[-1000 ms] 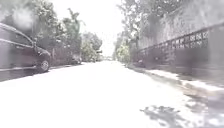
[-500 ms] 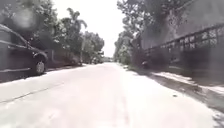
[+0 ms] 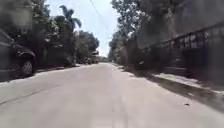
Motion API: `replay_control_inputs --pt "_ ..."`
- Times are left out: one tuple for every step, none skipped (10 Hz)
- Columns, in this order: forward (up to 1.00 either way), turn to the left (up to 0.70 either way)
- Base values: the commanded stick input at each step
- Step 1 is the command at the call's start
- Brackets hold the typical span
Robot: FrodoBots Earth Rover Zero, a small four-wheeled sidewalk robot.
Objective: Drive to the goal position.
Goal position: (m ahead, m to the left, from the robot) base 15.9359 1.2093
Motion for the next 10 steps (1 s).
replay_control_inputs --pt "0.85 0.0" --pt "0.85 0.0" --pt "0.85 0.0" --pt "0.85 0.0" --pt "0.85 0.0" --pt "0.85 0.0" --pt "0.85 0.0" --pt "0.85 0.0" --pt "0.85 0.0" --pt "0.85 0.0"
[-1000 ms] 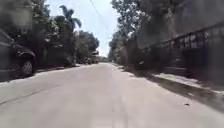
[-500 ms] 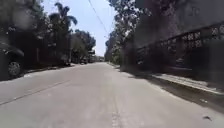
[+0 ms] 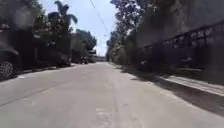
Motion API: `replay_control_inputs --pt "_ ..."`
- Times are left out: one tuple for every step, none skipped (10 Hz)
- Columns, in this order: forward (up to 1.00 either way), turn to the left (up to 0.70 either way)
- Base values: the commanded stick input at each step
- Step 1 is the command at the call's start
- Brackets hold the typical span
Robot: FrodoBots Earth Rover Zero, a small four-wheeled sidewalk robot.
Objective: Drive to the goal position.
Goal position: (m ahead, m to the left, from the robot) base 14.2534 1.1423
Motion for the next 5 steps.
replay_control_inputs --pt "0.85 0.0" --pt "0.85 0.0" --pt "0.85 0.0" --pt "0.85 0.0" --pt "0.85 0.0"
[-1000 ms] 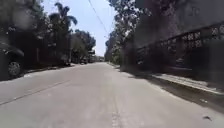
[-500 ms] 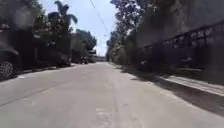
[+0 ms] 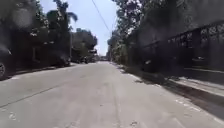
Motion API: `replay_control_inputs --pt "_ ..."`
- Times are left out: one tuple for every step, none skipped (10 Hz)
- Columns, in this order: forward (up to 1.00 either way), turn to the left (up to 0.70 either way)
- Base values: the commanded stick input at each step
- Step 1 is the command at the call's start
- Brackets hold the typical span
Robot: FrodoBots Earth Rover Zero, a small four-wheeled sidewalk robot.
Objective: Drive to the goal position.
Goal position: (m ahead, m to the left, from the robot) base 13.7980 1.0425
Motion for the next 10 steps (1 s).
replay_control_inputs --pt "0.85 0.0" --pt "0.85 0.0" --pt "0.85 0.0" --pt "0.85 0.0" --pt "0.85 0.0" --pt "0.85 0.0" --pt "0.85 0.0" --pt "0.85 0.0" --pt "0.85 0.0" --pt "0.85 0.0"
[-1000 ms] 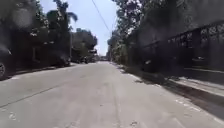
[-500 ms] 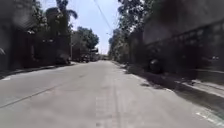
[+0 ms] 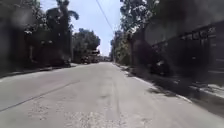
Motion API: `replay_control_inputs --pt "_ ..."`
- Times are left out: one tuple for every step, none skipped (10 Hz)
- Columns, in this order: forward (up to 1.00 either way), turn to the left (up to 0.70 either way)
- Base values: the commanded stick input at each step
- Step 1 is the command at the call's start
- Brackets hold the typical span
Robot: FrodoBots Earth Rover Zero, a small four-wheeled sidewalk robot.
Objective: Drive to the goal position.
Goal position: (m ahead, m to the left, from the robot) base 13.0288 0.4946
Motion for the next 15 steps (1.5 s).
replay_control_inputs --pt "0.85 0.0" --pt "0.85 0.0" --pt "0.85 0.0" --pt "0.85 0.0" --pt "0.85 0.0" --pt "0.85 0.0" --pt "0.85 0.0" --pt "0.85 0.0" --pt "0.85 -0.1" --pt "0.85 -0.34" --pt "0.85 -0.34" --pt "0.85 -0.34" --pt "0.85 -0.34" --pt "0.85 -0.27" --pt "0.85 -0.01"
